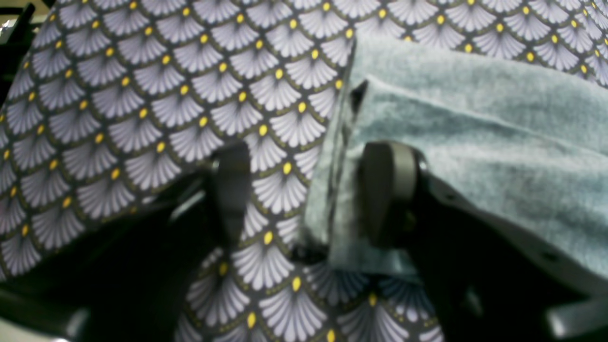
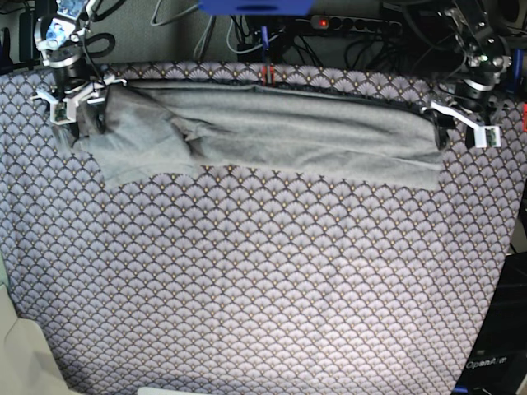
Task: Fold the T-shirt properly
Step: 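Move the right gripper along the fold and tuck the loose shirt end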
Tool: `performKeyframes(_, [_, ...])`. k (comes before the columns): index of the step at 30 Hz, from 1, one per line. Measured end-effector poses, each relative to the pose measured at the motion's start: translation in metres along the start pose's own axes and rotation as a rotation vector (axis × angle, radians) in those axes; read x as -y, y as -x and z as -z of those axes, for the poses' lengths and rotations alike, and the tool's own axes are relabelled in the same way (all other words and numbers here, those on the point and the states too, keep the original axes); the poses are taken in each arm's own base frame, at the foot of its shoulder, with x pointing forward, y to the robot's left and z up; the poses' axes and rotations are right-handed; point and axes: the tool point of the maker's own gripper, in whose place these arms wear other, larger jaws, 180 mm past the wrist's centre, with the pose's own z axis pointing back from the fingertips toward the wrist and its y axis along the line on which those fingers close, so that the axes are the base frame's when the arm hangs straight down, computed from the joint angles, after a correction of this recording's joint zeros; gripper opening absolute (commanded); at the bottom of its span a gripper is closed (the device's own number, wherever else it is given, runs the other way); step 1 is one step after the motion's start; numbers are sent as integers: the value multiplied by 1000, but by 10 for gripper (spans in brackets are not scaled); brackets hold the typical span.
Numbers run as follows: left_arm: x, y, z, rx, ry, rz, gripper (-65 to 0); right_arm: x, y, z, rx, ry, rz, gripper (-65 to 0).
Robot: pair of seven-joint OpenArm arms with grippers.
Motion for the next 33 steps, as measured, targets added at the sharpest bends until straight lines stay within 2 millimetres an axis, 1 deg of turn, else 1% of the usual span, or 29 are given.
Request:
performKeyframes(4, [0, -6, 3, 13, 0, -1, -279, 5, -22, -1, 47, 12, -44, -331])
performKeyframes(7, [1, -5, 3, 13, 3, -1, -279, 8, -35, -1, 79, 19, -63, -330])
performKeyframes(10, [2, -4, 3, 8, 2, -2, -279, 0, -38, 3, 78, -14, -79, -330])
performKeyframes(12, [2, -3, 3, 7, 3, -2, -279, -8, -40, 10, 83, -44, -86, -330])
performKeyframes(17, [1, -3, 2, 7, 0, -3, -279, -17, -39, 28, 29, -99, -128, -330])
performKeyframes(19, [1, -2, 2, 5, 0, -2, -279, -17, -44, 36, 18, -107, -145, -330])
performKeyframes(22, [0, 0, 0, -1, -2, -3, -279, -17, -57, 50, 7, -127, -191, -331])
performKeyframes(24, [0, 1, 0, -3, -2, -3, -279, -20, -61, 56, -10, -144, -215, -331])
performKeyframes(27, [0, 1, 0, -3, -2, -3, -279, -28, -58, 60, -35, -166, -228, -331])
performKeyframes(31, [0, 1, 0, -3, -2, -3, -280, -34, -60, 64, -28, -180, -226, -330])
performKeyframes(33, [0, 1, 0, -3, -2, -3, -280, -39, -53, 66, -41, -196, -215, -331])
